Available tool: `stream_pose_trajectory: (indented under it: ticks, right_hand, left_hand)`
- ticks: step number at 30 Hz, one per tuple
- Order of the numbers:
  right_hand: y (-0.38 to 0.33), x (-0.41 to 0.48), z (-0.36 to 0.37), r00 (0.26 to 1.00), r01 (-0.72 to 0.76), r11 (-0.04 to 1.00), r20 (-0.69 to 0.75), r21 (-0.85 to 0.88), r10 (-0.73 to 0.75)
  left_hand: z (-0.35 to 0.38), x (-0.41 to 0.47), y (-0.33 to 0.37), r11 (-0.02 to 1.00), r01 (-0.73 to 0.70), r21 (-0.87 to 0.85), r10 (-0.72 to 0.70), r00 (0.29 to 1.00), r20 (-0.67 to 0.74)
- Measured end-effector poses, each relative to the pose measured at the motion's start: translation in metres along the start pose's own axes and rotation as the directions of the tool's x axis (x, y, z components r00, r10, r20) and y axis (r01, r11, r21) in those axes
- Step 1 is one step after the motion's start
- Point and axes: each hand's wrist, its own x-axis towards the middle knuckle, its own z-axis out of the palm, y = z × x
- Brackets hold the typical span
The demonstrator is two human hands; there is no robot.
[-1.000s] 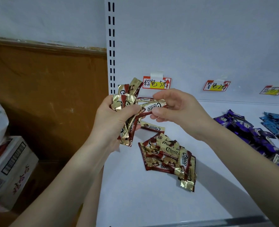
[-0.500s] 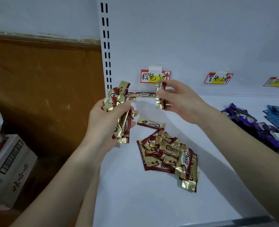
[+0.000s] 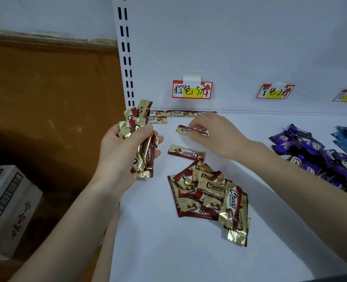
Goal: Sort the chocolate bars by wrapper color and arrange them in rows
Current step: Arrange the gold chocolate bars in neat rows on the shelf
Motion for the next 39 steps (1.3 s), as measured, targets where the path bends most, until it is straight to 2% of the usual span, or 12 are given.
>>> stream_pose_trajectory:
  ticks: [4, 10, 19, 39]
  right_hand:
    - [0.001, -0.006, 0.015, 0.996, 0.002, 0.995, 0.087, -0.102, 0.006]
    - [0.003, 0.012, 0.023, 0.995, -0.026, 0.997, 0.089, -0.068, 0.032]
    - [-0.003, 0.025, 0.029, 0.995, -0.03, 0.99, 0.089, -0.14, 0.043]
    - [-0.006, 0.028, 0.029, 0.994, -0.045, 0.988, 0.09, -0.145, 0.059]
  left_hand:
    - [0.002, 0.001, -0.003, 1.0, 0.007, 0.001, -0.008, 1.0, 0.009]
    - [-0.004, 0.002, -0.002, 1.0, 0.005, -0.012, -0.005, 1.0, -0.019]
    - [-0.008, 0.005, -0.002, 1.0, 0.016, -0.017, -0.017, 1.0, -0.025]
    - [-0.008, 0.009, -0.003, 1.0, 0.008, -0.009, -0.008, 1.0, 0.019]
